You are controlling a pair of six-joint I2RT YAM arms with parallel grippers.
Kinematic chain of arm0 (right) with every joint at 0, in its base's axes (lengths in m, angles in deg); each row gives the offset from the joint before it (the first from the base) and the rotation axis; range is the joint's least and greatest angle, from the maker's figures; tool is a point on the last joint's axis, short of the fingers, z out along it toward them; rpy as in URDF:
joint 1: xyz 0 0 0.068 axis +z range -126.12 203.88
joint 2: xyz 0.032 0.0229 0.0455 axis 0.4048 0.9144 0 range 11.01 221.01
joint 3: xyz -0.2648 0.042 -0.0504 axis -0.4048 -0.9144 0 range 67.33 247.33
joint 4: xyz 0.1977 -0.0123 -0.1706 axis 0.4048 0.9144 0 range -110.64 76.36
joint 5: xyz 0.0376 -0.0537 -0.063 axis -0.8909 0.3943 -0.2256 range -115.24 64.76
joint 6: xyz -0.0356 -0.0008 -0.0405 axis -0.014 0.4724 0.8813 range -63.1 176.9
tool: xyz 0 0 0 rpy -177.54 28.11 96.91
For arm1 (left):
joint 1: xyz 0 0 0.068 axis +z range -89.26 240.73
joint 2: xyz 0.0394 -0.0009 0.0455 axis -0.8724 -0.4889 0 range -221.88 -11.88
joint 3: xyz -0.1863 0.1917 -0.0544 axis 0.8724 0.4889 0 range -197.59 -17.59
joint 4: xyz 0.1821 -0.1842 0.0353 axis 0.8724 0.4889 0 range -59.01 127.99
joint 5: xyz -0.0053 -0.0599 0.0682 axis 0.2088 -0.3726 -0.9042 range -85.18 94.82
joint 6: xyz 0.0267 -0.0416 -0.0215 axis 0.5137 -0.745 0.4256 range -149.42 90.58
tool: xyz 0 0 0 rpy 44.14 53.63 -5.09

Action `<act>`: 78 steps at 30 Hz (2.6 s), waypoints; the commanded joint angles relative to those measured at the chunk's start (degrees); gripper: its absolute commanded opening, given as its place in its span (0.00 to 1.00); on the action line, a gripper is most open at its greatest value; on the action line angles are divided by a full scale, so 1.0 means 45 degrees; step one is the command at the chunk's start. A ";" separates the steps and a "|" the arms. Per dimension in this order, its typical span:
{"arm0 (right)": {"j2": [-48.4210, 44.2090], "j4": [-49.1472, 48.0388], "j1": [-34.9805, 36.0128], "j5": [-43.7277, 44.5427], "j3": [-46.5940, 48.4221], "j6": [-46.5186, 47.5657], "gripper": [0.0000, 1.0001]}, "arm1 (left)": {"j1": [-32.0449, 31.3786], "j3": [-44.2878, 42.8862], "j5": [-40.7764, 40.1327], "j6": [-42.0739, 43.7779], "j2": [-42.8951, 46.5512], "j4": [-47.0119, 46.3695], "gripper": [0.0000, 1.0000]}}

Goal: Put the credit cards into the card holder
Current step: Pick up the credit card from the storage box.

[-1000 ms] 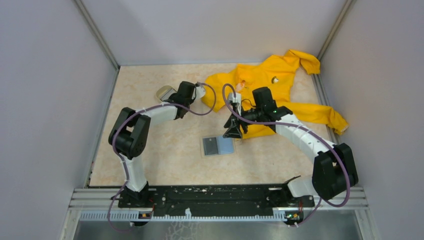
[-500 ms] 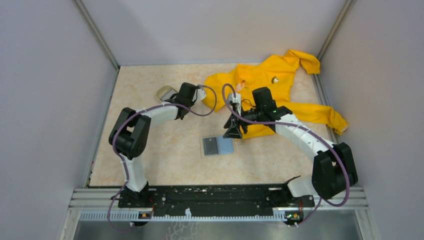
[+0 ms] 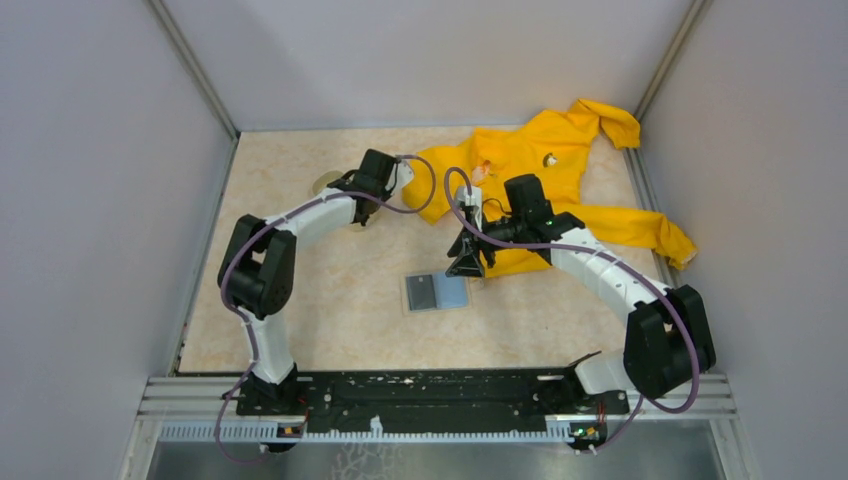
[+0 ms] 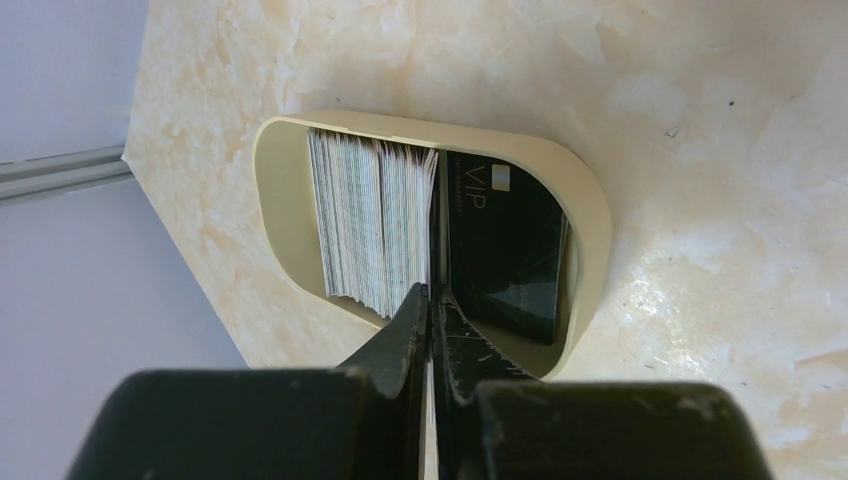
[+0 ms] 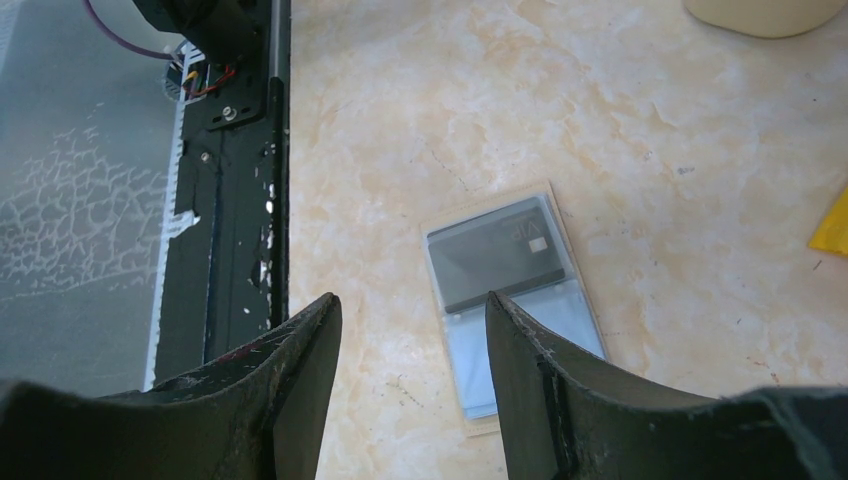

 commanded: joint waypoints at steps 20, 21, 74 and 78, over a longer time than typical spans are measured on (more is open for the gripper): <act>0.0160 0.0047 -0.0041 -0.0456 0.0517 0.0345 0.55 | 0.0009 -0.1644 0.0851 -0.1271 -0.0685 0.2455 0.10; 0.0155 0.0061 -0.0041 -0.0446 0.0525 0.0346 0.55 | 0.0014 -0.1625 0.0864 -0.1271 -0.0735 0.2454 0.11; 0.0387 0.0417 -0.0041 -0.0726 0.0637 0.0498 0.55 | 0.0105 -0.2485 0.1501 -0.2664 0.0304 0.4182 0.06; 0.0397 0.0428 -0.0036 -0.0727 0.0637 0.0494 0.55 | 0.0131 -0.2434 0.1927 -0.2808 0.0593 0.4316 0.02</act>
